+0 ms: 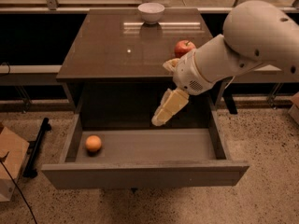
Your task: Pick orange from top drawer and place on counter
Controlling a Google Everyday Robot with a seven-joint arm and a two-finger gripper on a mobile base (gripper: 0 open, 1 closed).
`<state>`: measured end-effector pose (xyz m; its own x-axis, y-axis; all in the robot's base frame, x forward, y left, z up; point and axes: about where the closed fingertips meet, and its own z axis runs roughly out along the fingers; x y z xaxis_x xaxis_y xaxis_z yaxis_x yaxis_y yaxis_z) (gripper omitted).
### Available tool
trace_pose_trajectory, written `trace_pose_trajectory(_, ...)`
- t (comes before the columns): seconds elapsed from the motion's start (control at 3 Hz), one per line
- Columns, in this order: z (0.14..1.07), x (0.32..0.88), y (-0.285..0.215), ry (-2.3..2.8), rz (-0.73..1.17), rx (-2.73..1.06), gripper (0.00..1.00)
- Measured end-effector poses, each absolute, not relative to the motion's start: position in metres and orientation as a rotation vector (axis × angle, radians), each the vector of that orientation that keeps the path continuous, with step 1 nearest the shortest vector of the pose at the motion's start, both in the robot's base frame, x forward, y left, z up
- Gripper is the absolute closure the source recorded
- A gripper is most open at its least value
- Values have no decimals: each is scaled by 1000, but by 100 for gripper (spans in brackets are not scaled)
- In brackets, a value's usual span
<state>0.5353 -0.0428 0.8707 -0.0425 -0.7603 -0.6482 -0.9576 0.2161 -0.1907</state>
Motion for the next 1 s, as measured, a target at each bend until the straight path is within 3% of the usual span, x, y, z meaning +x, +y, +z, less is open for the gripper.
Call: trace_pose_trajectory(1.0, 830, 554, -8, 1796, 491, -1535, 0)
